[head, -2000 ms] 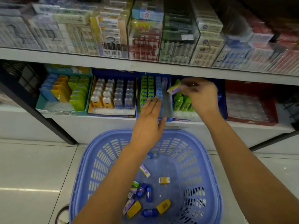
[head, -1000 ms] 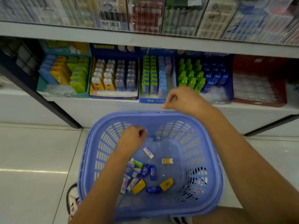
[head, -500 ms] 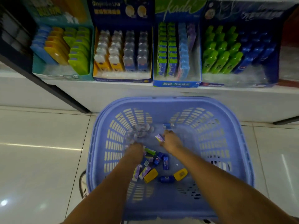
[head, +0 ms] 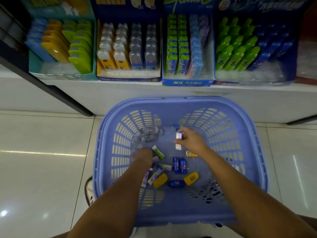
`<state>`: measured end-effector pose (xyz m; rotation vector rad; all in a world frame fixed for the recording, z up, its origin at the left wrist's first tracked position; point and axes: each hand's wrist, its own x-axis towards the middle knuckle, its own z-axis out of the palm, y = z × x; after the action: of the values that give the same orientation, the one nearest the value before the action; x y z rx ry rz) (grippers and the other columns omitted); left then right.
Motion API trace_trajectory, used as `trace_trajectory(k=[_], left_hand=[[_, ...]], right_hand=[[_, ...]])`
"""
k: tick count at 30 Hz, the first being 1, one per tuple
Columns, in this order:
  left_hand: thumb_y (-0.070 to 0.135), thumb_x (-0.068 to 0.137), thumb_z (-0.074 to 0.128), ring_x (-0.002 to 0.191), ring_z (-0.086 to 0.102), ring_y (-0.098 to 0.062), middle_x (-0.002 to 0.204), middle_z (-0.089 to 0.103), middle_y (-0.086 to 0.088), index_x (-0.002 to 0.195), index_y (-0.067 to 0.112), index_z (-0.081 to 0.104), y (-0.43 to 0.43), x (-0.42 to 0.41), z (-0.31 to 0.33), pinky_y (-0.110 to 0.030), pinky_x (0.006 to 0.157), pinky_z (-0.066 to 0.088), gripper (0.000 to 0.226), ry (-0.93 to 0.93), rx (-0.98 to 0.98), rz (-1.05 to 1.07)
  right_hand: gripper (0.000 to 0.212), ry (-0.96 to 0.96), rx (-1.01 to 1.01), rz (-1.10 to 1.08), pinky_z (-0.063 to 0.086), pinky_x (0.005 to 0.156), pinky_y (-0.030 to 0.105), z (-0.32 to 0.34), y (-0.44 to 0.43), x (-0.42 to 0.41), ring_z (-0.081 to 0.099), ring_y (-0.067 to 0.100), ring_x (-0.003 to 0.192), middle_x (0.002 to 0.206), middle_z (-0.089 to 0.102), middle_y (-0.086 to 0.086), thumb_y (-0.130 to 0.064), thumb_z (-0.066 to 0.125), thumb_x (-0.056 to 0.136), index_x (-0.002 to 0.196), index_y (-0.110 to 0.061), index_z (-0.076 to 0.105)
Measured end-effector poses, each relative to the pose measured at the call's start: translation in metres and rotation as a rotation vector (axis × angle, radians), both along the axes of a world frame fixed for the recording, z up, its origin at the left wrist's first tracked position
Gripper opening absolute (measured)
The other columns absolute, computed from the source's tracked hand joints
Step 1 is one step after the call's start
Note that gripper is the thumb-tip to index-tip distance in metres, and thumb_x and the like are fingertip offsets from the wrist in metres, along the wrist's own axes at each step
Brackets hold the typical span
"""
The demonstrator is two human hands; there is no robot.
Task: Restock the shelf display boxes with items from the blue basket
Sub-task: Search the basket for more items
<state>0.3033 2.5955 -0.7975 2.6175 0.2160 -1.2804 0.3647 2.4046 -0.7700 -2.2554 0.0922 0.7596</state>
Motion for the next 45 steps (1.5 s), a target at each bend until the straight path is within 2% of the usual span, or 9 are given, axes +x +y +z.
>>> trace_trajectory(k=[3, 7, 12, 15, 17, 21, 25, 35, 45], left_hand=[[0.025, 0.082, 0.069, 0.108, 0.06, -0.031, 0.117, 0.063, -0.015, 0.116, 0.008, 0.064, 0.001, 0.002, 0.01, -0.037, 0.086, 0.049, 0.039, -0.015, -0.033, -0.019], [0.02, 0.092, 0.055, 0.115, 0.055, -0.031, 0.125, 0.059, -0.018, 0.12, 0.001, 0.059, -0.007, 0.012, 0.041, -0.035, 0.095, 0.043, 0.034, -0.128, -0.076, 0.093], [0.02, 0.083, 0.068, 0.093, 0.064, -0.027, 0.096, 0.069, -0.017, 0.093, 0.003, 0.067, -0.026, 0.038, 0.115, -0.03, 0.075, 0.048, 0.02, -0.354, -0.386, 0.304], [0.013, 0.083, 0.071, 0.068, 0.066, -0.014, 0.079, 0.065, -0.007, 0.087, 0.009, 0.061, -0.037, 0.046, 0.164, -0.014, 0.056, 0.048, 0.012, -0.435, -0.74, 0.51], [0.008, 0.084, 0.069, 0.056, 0.066, -0.009, 0.077, 0.065, -0.006, 0.091, 0.007, 0.059, -0.041, 0.048, 0.192, -0.015, 0.054, 0.051, 0.012, -0.452, -0.958, 0.637], [0.01, 0.086, 0.067, 0.065, 0.068, -0.016, 0.079, 0.069, -0.006, 0.09, 0.014, 0.062, -0.045, 0.05, 0.228, -0.022, 0.062, 0.055, 0.008, -0.57, -1.094, 0.614], [0.012, 0.087, 0.067, 0.069, 0.07, -0.012, 0.08, 0.071, 0.0, 0.092, 0.022, 0.062, -0.046, 0.051, 0.241, -0.019, 0.065, 0.055, 0.013, -0.605, -1.115, 0.586], [0.006, 0.087, 0.064, 0.068, 0.07, -0.01, 0.079, 0.07, 0.0, 0.095, 0.017, 0.062, -0.046, 0.056, 0.242, -0.019, 0.065, 0.056, 0.014, -0.616, -1.234, 0.724], [0.005, 0.089, 0.061, 0.066, 0.067, -0.004, 0.084, 0.067, -0.002, 0.099, 0.016, 0.064, -0.046, 0.057, 0.242, -0.016, 0.065, 0.054, 0.015, -0.74, -1.184, 0.769]], right_hand=[[0.021, 0.002, 0.25, -0.067, 0.047, 0.055, 0.015, 0.05, -0.012, 0.002, 0.057, 0.003, 0.053, 0.07, 0.062, 0.006, -0.012, 0.067, 0.086, 0.104, -0.002, 0.062], [0.018, -0.159, 0.391, -0.087, 0.051, 0.062, 0.013, 0.125, -0.024, 0.006, 0.059, -0.002, 0.055, 0.074, 0.065, 0.006, -0.005, 0.059, 0.091, 0.108, -0.005, 0.065], [0.02, -0.583, 0.542, -0.346, 0.051, 0.064, 0.014, 0.208, -0.035, 0.023, 0.065, 0.001, 0.064, 0.074, 0.068, -0.008, -0.003, 0.069, 0.083, 0.085, -0.021, 0.062], [0.011, -0.802, 0.574, -0.451, 0.053, 0.071, 0.018, 0.239, -0.042, 0.05, 0.066, 0.005, 0.074, 0.08, 0.07, -0.006, -0.009, 0.069, 0.083, 0.091, -0.017, 0.064], [0.013, -0.895, 0.483, -0.458, 0.052, 0.073, 0.018, 0.249, -0.041, 0.076, 0.065, 0.001, 0.074, 0.084, 0.069, 0.001, -0.013, 0.068, 0.085, 0.097, -0.008, 0.067], [0.015, -0.954, 0.247, -0.243, 0.043, 0.068, 0.005, 0.251, -0.026, 0.125, 0.063, -0.007, 0.069, 0.084, 0.069, 0.002, -0.012, 0.066, 0.086, 0.093, -0.001, 0.07], [0.017, -0.856, 0.067, -0.062, 0.044, 0.076, 0.013, 0.241, -0.016, 0.152, 0.066, 0.021, 0.09, 0.097, 0.071, 0.013, -0.008, 0.065, 0.085, 0.1, -0.001, 0.068], [0.018, -0.775, -0.154, 0.078, 0.039, 0.074, 0.015, 0.236, -0.016, 0.17, 0.063, 0.02, 0.101, 0.107, 0.069, 0.008, -0.017, 0.067, 0.085, 0.102, -0.009, 0.069], [0.036, -0.835, -0.602, 0.238, 0.035, 0.099, 0.033, 0.238, -0.002, 0.149, 0.042, 0.032, 0.123, 0.133, 0.049, 0.015, -0.023, 0.044, 0.098, 0.13, -0.011, 0.054]])
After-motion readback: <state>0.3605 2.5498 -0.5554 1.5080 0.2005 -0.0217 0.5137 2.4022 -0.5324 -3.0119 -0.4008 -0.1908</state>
